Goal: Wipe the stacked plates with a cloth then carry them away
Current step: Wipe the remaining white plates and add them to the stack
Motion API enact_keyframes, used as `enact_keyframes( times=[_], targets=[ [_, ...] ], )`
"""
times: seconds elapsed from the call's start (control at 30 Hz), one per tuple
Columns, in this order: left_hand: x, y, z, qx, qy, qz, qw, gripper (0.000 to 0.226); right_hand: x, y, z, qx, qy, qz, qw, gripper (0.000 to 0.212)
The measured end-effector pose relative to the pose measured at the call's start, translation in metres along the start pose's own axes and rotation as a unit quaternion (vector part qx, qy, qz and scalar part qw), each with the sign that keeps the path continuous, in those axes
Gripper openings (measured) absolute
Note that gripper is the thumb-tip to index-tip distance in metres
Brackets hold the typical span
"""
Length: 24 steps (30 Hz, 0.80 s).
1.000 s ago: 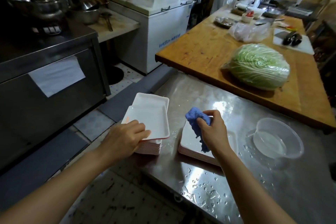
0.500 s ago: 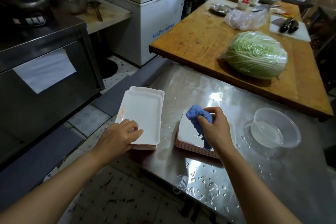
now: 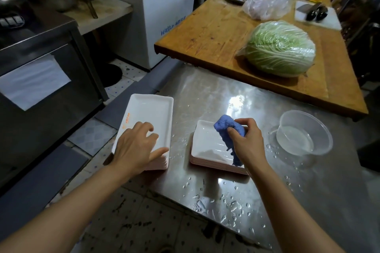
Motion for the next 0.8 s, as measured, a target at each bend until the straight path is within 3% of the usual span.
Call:
enact_keyframes(
  times=[0.1, 0.27, 0.4, 0.8],
  targets=[
    [-0.001, -0.048, 0.015, -0.022, -0.004, -0.102, 0.995, 0.034, -0.014, -0.005, 0.003, 0.005, -0.017, 0.001, 1.000, 0.015],
    [0.076, -0.073, 0.037, -0.199, 0.164, -0.132, 0.957, 0.041, -0.039, -0.022, 0.003, 0.028, -0.040, 0.005, 0.999, 0.016],
    [0.123, -0.062, 0.041, -0.291, 0.222, -0.150, 0.918, 0.038, -0.059, -0.040, 0.002, 0.043, -0.054, -0.001, 0.998, 0.016],
    [0.111, -0.059, 0.045, -0.305, 0.173, -0.100, 0.931, 0.017, -0.093, -0.063, -0.001, 0.058, -0.070, -0.011, 0.996, 0.014]
  ],
)
Point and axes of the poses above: each hand's wrist, its own z-axis towards the middle knuckle, its own x-axis out of the palm, y = z × x, the point moved 10 cm from there along z, towards the middle knuckle, and after that the axes turned 13 degrees about -x, right-handed, at the moved point
